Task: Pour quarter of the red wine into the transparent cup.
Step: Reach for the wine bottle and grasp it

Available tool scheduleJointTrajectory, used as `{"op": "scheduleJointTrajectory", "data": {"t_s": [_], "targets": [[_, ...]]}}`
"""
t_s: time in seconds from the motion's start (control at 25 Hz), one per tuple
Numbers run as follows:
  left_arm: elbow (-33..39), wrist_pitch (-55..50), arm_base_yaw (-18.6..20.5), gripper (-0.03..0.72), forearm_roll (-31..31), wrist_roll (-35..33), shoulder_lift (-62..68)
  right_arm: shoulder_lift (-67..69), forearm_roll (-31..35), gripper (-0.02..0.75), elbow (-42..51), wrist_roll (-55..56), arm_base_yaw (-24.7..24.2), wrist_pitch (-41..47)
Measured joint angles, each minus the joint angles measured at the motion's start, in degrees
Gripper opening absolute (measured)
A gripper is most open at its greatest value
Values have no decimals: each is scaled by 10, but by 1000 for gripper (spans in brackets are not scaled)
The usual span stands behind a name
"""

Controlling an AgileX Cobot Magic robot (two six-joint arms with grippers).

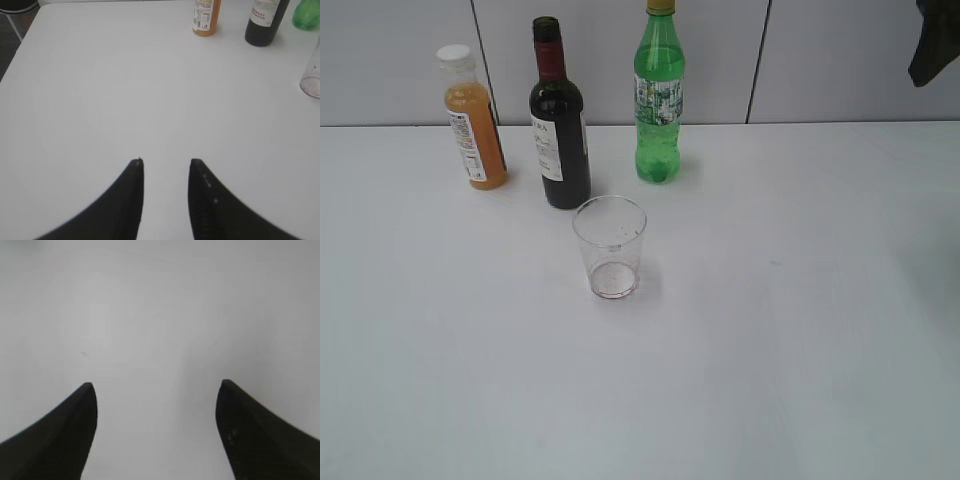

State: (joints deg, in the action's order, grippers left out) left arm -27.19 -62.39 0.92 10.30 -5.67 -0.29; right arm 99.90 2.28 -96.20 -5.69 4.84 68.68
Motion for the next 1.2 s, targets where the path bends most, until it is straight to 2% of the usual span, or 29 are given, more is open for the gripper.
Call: {"op": "scheduleJointTrajectory", "data": {"t_s": [0.2, 0.6, 0.96, 1.2], "targets": [[0, 0, 0, 240, 0, 0, 0, -96, 2, 589, 61, -4, 0, 3], [0, 0, 0, 240, 0, 0, 0, -356, 2, 586, 333, -4, 0, 8], [0, 0, 0, 240, 0, 0, 0, -564, 18, 586, 514, -5, 0, 8], [0, 0, 0, 240, 0, 0, 0, -707, 49, 586, 592, -5, 0, -67]]}}
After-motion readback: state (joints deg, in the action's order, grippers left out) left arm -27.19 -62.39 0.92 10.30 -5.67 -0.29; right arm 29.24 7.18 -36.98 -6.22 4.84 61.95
